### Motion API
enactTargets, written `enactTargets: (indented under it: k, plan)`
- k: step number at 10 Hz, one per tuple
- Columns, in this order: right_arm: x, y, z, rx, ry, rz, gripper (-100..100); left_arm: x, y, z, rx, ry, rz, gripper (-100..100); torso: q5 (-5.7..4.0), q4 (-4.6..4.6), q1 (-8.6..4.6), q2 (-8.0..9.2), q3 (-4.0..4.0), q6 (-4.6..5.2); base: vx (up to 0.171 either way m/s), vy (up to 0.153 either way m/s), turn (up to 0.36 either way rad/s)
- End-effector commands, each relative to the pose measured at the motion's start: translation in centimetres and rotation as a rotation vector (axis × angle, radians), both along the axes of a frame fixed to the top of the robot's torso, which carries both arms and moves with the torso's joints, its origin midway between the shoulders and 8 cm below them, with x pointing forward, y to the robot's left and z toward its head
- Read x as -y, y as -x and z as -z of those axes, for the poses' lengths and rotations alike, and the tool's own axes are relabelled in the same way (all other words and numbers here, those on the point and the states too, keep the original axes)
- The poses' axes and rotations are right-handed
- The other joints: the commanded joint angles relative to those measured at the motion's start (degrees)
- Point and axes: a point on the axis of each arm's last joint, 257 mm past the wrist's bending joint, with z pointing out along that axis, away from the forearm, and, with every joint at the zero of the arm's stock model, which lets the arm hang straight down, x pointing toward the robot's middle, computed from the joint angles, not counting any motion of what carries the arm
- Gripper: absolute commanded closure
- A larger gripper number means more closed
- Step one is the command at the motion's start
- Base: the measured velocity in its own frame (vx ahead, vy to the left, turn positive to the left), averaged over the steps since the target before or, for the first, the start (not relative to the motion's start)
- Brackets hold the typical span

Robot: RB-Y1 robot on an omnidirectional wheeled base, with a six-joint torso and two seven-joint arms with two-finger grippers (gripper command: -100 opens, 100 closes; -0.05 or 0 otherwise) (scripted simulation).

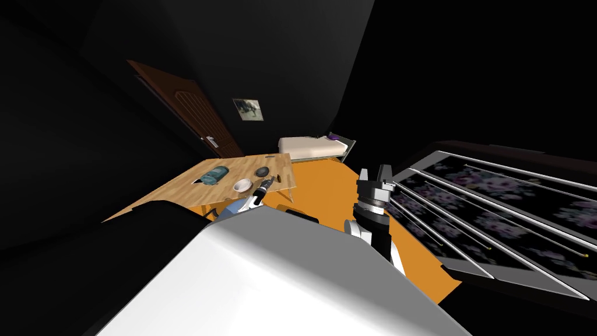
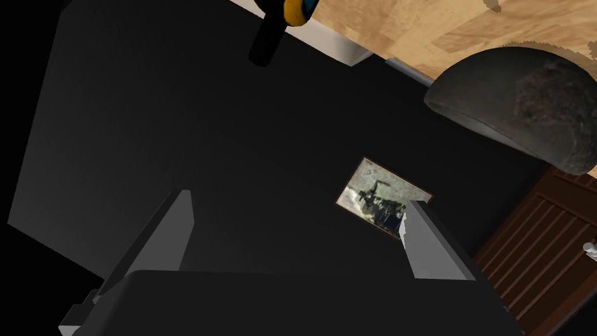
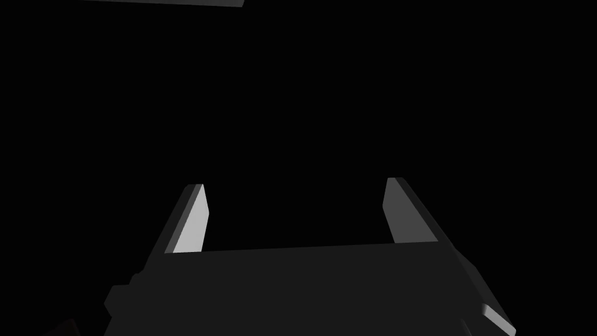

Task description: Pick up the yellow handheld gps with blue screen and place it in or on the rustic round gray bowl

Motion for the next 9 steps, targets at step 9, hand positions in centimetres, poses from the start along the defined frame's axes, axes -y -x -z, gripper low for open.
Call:
enactTargets:
  k: [9]
  plan:
    - [0.0,0.0,0.0,0.0,0.0,0.0,0,-6.1,3.8,7.6,-0.239,-0.194,-0.078,-100,0.02,0.01,0.14,0.03,0.02,0.0,0.08,-0.097,0.041]
